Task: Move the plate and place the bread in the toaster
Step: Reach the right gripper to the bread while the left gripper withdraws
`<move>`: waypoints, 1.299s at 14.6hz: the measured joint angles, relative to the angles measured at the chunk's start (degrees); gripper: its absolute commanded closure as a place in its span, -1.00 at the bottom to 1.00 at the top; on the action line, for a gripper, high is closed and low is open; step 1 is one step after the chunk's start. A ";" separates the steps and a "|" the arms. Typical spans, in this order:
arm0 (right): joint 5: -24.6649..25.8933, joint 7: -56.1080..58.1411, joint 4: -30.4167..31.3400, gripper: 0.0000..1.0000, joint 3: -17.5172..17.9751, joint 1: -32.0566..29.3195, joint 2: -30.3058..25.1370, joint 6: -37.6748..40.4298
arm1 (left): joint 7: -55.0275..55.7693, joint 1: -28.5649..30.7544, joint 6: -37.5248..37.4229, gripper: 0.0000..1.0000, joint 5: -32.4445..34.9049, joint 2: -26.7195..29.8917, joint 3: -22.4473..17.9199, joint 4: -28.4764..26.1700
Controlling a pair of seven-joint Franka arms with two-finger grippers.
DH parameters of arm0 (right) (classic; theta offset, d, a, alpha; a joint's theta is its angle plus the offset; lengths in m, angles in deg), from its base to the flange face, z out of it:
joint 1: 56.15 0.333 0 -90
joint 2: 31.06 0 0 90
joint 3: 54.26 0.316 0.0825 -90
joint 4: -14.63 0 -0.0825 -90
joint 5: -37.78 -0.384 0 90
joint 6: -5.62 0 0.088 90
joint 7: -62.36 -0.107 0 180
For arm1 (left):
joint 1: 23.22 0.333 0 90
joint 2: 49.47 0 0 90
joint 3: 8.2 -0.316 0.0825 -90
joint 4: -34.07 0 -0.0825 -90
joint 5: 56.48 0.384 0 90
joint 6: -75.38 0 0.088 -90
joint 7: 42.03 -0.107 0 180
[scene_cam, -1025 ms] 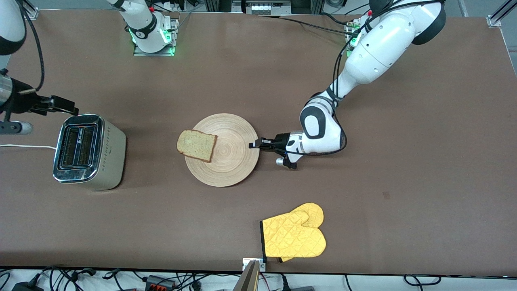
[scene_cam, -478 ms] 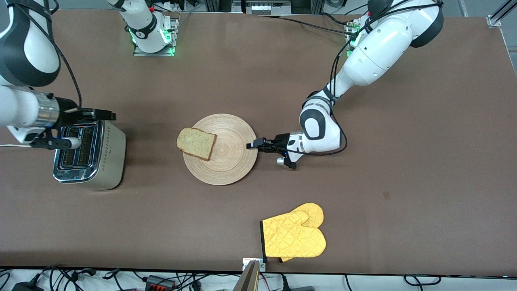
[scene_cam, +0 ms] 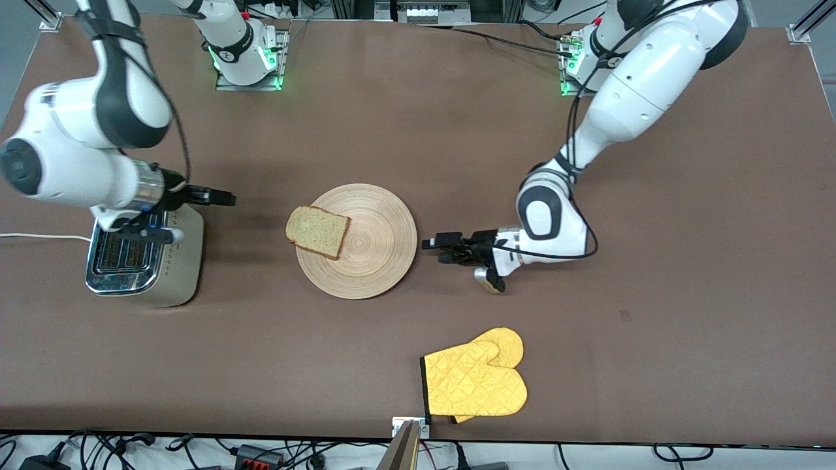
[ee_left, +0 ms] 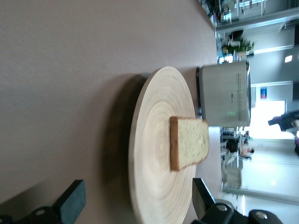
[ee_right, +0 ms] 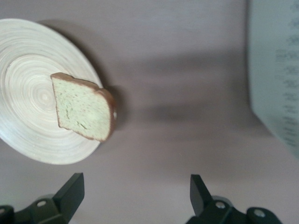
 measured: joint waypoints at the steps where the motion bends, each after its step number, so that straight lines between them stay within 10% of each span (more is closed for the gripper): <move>1: 0.00 -0.41 3.85 -1.00 0.08 1.59 -1.24 -4.66 | 0.00 2.16 -2.44 -1.00 5.21 0.13 -0.03 0.05; 8: -1.51 -0.54 16.85 -1.00 0.11 2.80 -2.92 -22.04 | 1.26 11.16 -16.39 -1.00 34.37 0.89 -0.05 5.29; 19: -20.08 13.40 16.07 -1.00 0.11 3.02 4.89 -27.79 | 24.68 11.14 -40.57 -1.00 72.45 3.98 0.70 20.53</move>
